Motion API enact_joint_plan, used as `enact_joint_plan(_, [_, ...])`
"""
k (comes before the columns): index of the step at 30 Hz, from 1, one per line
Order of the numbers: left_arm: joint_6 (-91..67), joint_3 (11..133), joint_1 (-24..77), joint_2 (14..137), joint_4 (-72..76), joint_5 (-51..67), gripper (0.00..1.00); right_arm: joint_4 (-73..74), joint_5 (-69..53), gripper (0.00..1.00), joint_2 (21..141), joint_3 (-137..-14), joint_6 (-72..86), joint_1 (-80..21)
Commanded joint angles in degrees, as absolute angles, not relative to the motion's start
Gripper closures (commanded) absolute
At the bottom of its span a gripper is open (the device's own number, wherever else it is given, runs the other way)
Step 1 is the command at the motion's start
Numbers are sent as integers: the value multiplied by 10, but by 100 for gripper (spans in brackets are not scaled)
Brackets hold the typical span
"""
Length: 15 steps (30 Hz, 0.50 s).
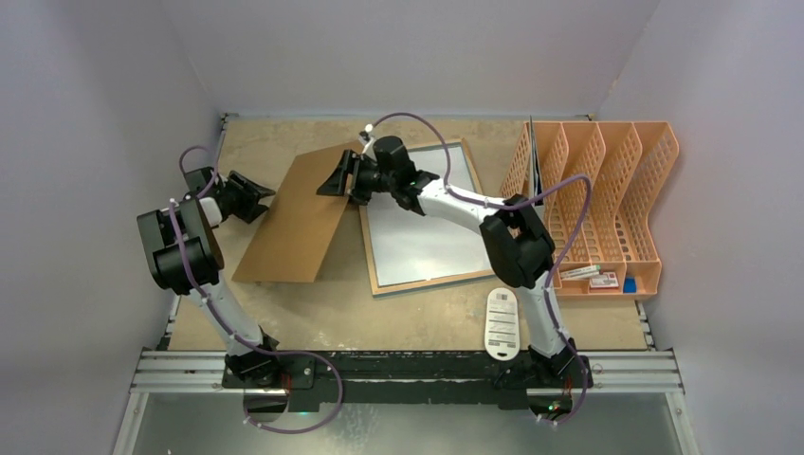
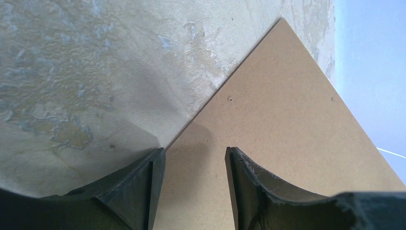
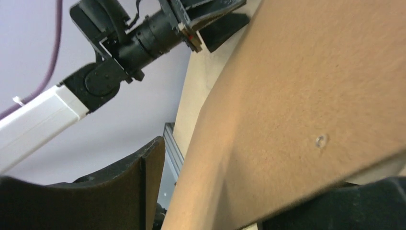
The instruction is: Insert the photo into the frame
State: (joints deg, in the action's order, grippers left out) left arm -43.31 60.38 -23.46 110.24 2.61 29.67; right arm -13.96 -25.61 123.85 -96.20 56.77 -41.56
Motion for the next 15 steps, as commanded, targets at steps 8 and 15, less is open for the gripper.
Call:
enact_joint_plan(8, [-451, 574, -222, 1100, -40, 291, 47, -82, -193, 39, 1196, -965, 565, -436])
enact_joint_plan(15, [-442, 578, -222, 1097, -44, 290, 48, -56, -126, 59, 1150, -930, 578, -437])
